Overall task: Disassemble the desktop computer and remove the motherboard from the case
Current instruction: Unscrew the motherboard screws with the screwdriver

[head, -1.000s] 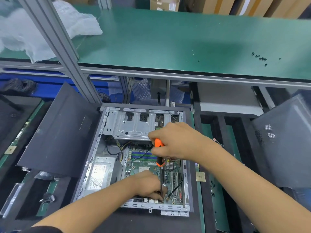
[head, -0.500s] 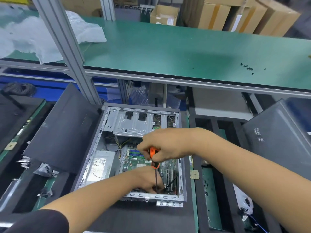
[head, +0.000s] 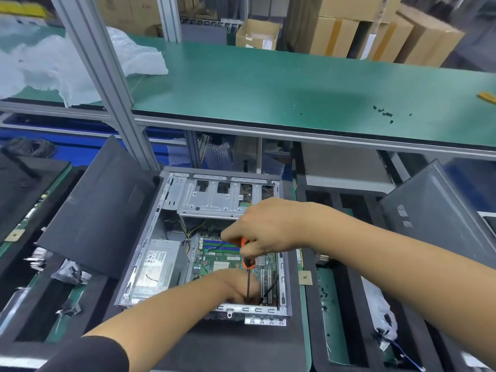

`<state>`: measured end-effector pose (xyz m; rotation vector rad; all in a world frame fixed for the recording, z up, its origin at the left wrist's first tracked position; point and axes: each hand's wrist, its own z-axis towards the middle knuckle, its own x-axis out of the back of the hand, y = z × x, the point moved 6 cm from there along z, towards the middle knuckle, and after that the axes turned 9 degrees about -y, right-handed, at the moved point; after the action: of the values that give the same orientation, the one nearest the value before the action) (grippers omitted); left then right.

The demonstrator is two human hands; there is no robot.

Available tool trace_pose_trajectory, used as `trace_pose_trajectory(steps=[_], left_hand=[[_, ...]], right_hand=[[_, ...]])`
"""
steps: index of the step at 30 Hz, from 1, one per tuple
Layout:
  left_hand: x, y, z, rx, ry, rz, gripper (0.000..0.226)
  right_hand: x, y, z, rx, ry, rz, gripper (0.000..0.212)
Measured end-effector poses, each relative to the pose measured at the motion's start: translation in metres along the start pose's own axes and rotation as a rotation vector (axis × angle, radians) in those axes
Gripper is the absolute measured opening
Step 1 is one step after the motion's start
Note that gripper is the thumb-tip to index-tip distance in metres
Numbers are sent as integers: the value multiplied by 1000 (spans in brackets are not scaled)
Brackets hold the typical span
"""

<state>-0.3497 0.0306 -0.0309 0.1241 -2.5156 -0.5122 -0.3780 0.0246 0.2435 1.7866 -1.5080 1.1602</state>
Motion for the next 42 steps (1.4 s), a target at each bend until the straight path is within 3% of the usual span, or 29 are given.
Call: trace_pose_trajectory(steps=[3, 7, 10, 14, 21, 25, 27, 32, 38, 42], left_hand=[[1, 5, 0, -47, 40, -38, 7], [-3, -4, 0, -21, 92, -53, 14], [0, -3, -2, -34, 96, -31, 8], [-3, -5, -2, -14, 100, -46, 11], [-4, -3, -3, -52, 98, -20, 5], [-2, 3, -3, -51, 106, 4, 18], [-1, 1, -3, -38, 101, -33, 15], [-5, -4, -2, 2, 110, -90, 13], [-6, -5, -7, 12, 114, -116, 25], [-9, -9, -8, 26, 128, -104, 33]], right_hand=[[-5, -4, -1, 55, -67, 62, 10], [-5, -7, 0, 72, -68, 99, 27], [-2, -8, 1, -23, 2, -91, 33], [0, -2, 1, -141, 27, -253, 22], [-6, -6, -1, 26, -131, 256, 9], [-10, -11, 0, 72, -163, 328, 28], [-13, -9, 0, 28, -185, 279, 27], [-3, -2, -2, -195, -20, -233, 28], [-4, 0, -6, -87, -111, 43, 8], [-10, -6, -5, 20, -99, 208, 26]])
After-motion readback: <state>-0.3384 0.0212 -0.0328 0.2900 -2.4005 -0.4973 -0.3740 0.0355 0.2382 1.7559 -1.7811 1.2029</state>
